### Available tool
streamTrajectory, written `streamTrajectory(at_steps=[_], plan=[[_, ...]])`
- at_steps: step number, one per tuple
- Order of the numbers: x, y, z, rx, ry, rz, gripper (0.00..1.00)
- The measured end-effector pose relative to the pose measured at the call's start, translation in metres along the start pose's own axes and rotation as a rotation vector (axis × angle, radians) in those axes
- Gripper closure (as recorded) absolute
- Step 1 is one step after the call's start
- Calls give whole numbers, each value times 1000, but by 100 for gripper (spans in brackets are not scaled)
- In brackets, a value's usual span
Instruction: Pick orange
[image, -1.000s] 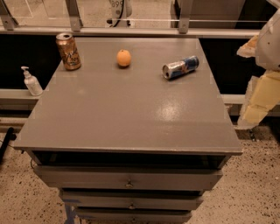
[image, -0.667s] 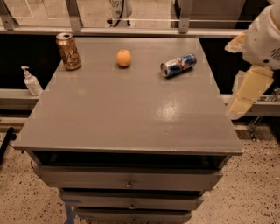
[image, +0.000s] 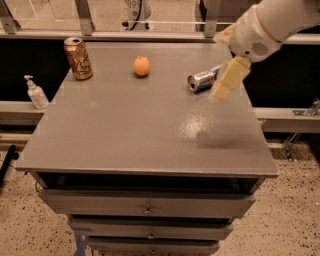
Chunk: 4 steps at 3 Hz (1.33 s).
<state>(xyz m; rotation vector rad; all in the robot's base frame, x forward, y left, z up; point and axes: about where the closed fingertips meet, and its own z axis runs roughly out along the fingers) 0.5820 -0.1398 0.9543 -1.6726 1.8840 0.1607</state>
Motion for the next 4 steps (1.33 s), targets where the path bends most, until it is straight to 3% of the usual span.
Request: streamTrajectory(at_steps=[1,2,3,4], plan=[[-31,-34,52,-7,-117,20,0],[-32,-34,52,-7,-117,20,0],[-32,-41,67,18,-163,54,0],[-44,-66,102,46,-240,92,0]])
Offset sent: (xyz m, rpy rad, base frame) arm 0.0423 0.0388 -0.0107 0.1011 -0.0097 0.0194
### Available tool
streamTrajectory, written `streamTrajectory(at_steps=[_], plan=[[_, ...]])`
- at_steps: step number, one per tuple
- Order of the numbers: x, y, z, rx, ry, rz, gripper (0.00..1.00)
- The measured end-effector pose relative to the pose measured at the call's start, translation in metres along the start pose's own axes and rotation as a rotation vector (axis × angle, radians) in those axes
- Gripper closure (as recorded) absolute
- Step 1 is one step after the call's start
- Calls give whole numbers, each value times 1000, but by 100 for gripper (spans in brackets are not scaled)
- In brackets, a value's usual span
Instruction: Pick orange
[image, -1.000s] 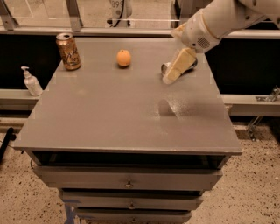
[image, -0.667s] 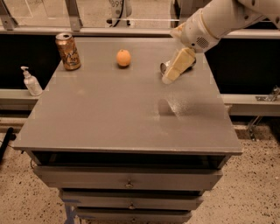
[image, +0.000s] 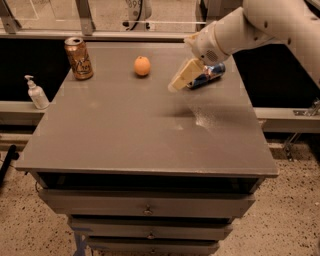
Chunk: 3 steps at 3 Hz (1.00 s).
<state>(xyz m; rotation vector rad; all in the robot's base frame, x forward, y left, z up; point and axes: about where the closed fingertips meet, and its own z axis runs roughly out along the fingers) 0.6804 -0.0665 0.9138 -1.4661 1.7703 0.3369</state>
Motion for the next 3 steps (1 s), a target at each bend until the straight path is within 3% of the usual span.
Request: streamTrajectory(at_steps=[1,3], plan=[[-9,-31,43,31,-63,35,0],[-25,-68,111,40,-99,111,0]])
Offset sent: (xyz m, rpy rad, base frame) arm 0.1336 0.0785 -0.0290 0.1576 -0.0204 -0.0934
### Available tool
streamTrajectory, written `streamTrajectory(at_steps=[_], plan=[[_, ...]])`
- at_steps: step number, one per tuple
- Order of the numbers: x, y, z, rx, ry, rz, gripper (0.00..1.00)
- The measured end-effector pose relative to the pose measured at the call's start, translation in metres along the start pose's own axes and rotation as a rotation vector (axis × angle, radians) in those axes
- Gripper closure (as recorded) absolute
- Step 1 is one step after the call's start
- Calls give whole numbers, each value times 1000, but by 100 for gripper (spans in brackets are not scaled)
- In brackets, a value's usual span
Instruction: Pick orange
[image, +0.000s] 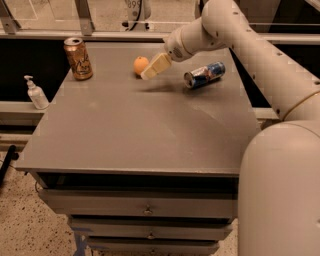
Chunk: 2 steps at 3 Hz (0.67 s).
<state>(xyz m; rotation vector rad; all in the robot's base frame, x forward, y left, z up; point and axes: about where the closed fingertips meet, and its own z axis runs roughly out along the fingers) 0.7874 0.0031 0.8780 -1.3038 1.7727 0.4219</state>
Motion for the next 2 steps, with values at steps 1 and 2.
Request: streamTrajectory(at_steps=[1,2], plan=[[2,-1,23,-15,1,40,0],[6,-1,36,-19,-6,70,18]])
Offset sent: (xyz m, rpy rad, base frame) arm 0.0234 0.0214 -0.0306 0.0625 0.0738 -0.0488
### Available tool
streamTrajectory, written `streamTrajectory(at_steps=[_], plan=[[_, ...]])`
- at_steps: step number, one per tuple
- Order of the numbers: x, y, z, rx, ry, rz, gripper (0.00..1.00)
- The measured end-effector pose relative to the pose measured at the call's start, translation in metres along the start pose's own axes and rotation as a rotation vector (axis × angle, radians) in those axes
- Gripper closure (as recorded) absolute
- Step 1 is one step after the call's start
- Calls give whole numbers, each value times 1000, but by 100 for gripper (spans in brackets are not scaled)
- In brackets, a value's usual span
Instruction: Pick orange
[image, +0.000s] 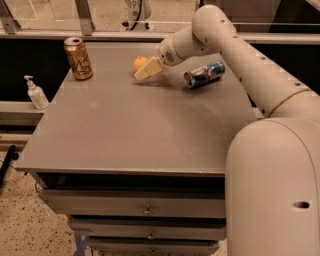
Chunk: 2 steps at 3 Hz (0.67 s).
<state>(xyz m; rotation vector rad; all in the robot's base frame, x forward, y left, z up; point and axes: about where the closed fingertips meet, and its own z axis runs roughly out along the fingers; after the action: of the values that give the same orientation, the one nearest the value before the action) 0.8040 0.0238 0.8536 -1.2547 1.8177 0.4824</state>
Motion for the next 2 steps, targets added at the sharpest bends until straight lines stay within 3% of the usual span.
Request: streamTrajectory(at_steps=[2], plan=[[-6,3,0,0,-34,22,65]])
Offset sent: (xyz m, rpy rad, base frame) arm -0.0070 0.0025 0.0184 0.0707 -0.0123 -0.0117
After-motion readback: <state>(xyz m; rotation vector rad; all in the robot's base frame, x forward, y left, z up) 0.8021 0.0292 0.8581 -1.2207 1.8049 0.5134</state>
